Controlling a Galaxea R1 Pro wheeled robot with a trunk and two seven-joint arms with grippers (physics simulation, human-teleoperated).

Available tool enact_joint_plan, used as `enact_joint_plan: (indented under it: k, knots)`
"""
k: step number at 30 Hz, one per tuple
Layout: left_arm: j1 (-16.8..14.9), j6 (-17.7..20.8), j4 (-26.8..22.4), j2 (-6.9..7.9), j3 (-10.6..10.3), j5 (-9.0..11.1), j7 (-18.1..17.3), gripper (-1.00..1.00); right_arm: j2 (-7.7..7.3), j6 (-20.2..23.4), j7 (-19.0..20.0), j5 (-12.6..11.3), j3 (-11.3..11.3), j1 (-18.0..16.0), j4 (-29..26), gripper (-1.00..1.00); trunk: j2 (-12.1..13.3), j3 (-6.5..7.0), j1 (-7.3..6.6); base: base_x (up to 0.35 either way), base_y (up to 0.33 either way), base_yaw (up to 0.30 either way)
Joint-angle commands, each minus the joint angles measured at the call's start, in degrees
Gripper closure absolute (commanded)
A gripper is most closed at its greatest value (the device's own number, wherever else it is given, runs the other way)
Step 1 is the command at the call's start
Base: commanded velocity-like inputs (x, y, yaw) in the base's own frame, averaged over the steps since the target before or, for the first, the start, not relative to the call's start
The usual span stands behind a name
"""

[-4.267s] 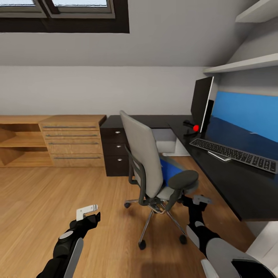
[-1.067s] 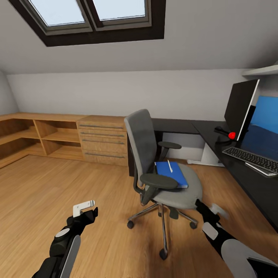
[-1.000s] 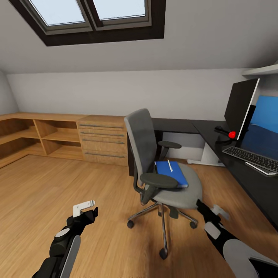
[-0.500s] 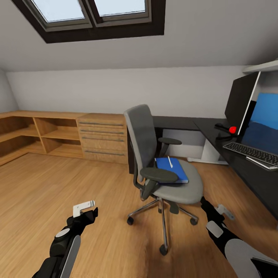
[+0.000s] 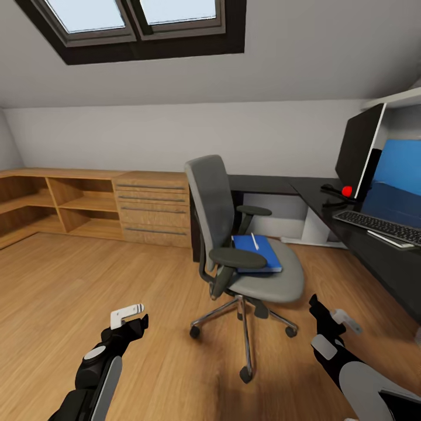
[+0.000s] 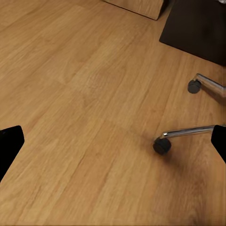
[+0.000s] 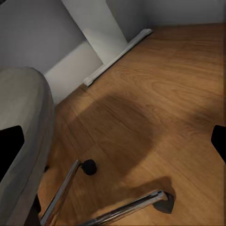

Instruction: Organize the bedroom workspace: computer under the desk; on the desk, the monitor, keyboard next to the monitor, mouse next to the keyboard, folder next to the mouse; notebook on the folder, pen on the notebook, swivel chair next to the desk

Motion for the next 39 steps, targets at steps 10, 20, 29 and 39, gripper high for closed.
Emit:
enact_joint_plan:
  k: [10,20,29,39]
  knots:
    - [-0.03,0.09,0.69,0.2,0.03,0.54,0.17,-1.0,0.0,-0.19,0.15,-0.4,0.1,-0.04,0.06,-1.0,-0.02,0.59,-0.01,0.0,0.0,-0.156]
    - [-0.03,0.02,1.15,0.32,0.11,0.51,0.02,-1.0,0.01,-0.15,0.24,-0.33,0.21,-0.04,0.24,-1.0,-0.02,0.64,-0.01,0.159,0.0,-0.016]
    - [-0.03,0.07,1.23,0.33,0.23,0.51,-0.04,-1.0,-0.19,0.02,0.23,-0.37,0.12,-0.04,0.24,-1.0,-0.02,0.64,-0.01,0.288,0.0,0.0]
    - [-0.03,0.13,1.24,0.33,0.34,0.57,-0.05,-1.0,-0.84,1.11,0.22,-0.66,0.03,-0.04,0.24,-1.0,-0.02,0.64,-0.01,0.235,0.0,0.0]
